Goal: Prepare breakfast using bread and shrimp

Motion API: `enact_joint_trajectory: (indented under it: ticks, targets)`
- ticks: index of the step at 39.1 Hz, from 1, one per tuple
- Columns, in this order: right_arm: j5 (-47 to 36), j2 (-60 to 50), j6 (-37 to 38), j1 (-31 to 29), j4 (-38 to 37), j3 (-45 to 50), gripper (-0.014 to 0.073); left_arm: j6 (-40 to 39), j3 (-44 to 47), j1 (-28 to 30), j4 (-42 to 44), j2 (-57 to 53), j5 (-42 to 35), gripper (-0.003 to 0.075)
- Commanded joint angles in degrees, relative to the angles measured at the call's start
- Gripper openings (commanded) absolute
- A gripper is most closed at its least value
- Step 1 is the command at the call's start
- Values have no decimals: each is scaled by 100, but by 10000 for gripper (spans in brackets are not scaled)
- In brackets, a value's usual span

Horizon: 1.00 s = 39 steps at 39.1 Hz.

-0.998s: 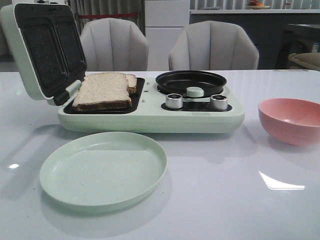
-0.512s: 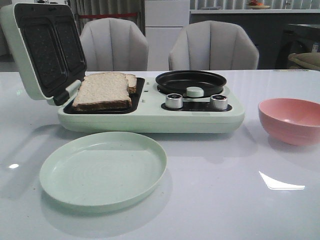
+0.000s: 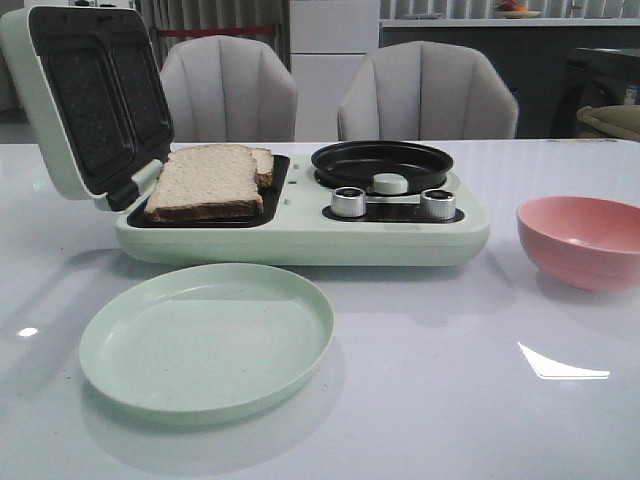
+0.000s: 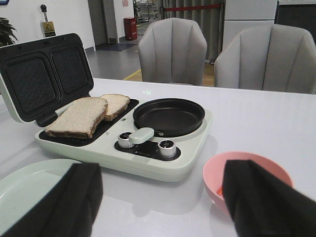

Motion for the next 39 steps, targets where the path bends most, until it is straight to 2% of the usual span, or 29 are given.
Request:
enact_joint_trajectory:
  ticks: [1, 8, 23, 28, 34, 36, 39]
  targets:
    - [-468, 51, -13, -20, -1, -154, 600, 308, -201, 145, -822, 47, -82, 405]
    - [-468, 51, -13, -20, -1, -154, 600, 748, -201, 264, -1155, 478, 45, 405]
    - [-468, 51, -13, -20, -1, -154, 600, 836, -201, 264, -1210, 949, 161, 405]
    - [-468, 51, -13, -20, -1, -154, 600, 1096, -201, 250, -1243, 963, 252, 404]
    - [-468, 51, -13, -20, -1, -154, 600, 1583, -201, 202, -1688, 963, 475, 400]
    - [-468, 51, -13, -20, -1, -154, 600, 1583, -201, 164, -1677, 963, 475, 380]
    - [-468, 51, -13, -20, -1, -154, 600, 1583, -201, 70, -1677, 963, 433, 303]
